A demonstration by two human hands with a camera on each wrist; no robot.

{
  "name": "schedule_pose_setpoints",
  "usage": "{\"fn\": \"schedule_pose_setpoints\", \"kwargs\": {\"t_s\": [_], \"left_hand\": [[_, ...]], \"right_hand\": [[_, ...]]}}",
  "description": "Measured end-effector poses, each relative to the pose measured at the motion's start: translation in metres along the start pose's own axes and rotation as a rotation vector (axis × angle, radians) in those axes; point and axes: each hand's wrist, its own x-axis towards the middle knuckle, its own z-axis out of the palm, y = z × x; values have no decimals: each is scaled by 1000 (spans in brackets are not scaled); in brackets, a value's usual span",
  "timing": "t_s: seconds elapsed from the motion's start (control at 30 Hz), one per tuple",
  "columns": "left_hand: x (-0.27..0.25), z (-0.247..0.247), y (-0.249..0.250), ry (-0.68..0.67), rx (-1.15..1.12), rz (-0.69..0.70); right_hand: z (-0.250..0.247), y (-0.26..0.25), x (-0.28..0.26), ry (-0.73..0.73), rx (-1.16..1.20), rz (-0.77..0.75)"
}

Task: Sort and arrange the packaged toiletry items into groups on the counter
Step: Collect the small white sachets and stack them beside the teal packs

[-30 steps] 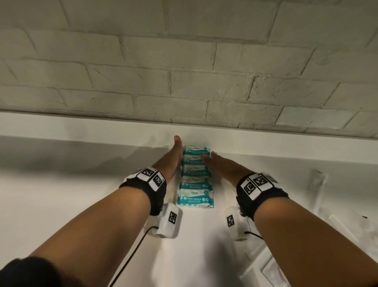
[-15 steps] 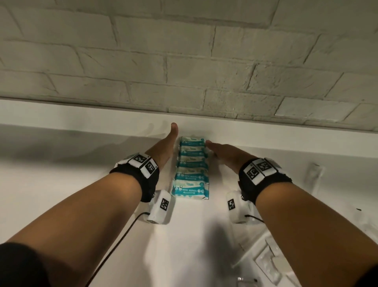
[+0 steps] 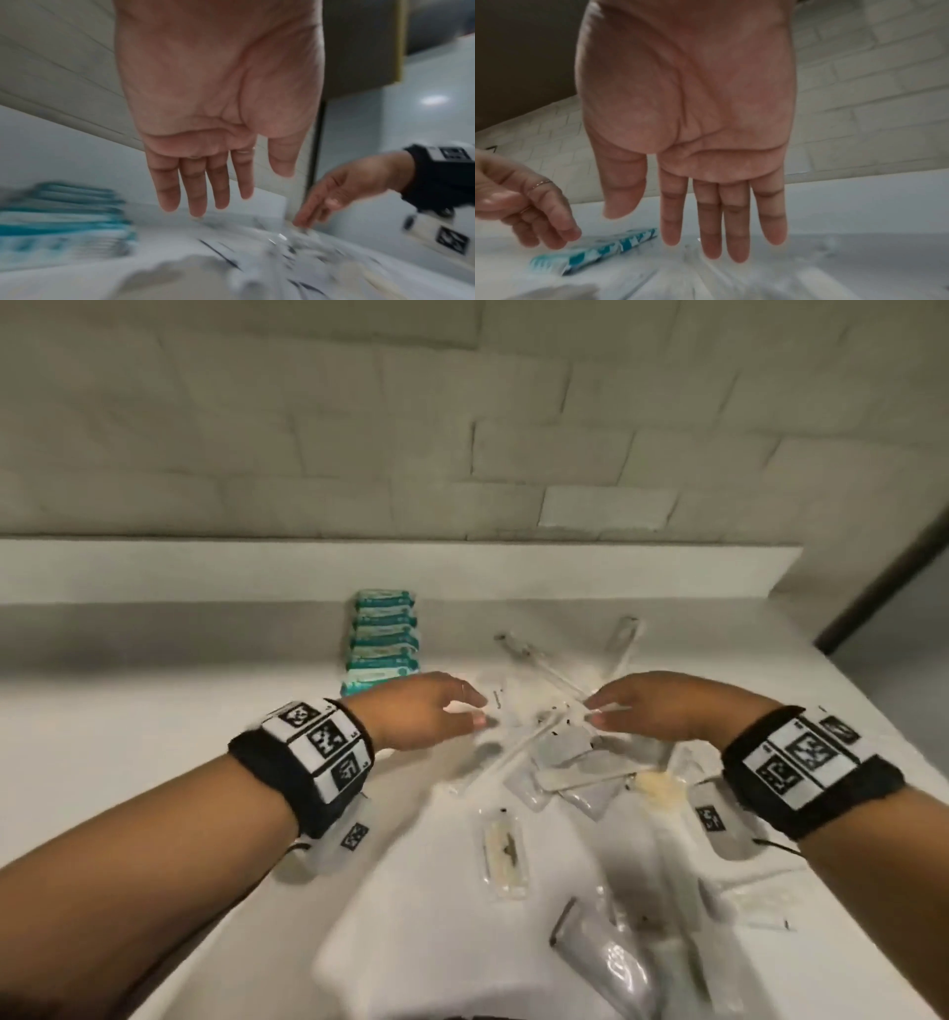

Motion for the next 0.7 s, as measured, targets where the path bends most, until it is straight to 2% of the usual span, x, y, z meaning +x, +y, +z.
{"fn": "schedule_pose_setpoints", "kwargs": {"t_s": [0.07,0.13,0.2,0.3,0.47,0.53,0.6,0.7], "left_hand": [[5,22,24,-70,116,50],[11,43,42,-94,135,76],[14,60,60,-107,154,96],[15,81,87,-159,323,137],[-9,98,110,-86,456,-32],[-18,97,114,-72,568,-140],[-20,96,121,-50,660,-218],[-6,103,136,14,525,-216]], "right_hand": [[15,16,-19,50,-35,19],[32,28,-37,55,-49,14],[51,42,-54,8,-94,-12],[72,66,-71,-79,-173,-67],[62,110,-78,-116,-138,-35],[56,119,-75,-74,-180,-25],[53,121,-67,38,-266,-36],[47,107,-40,194,-204,-91]]}}
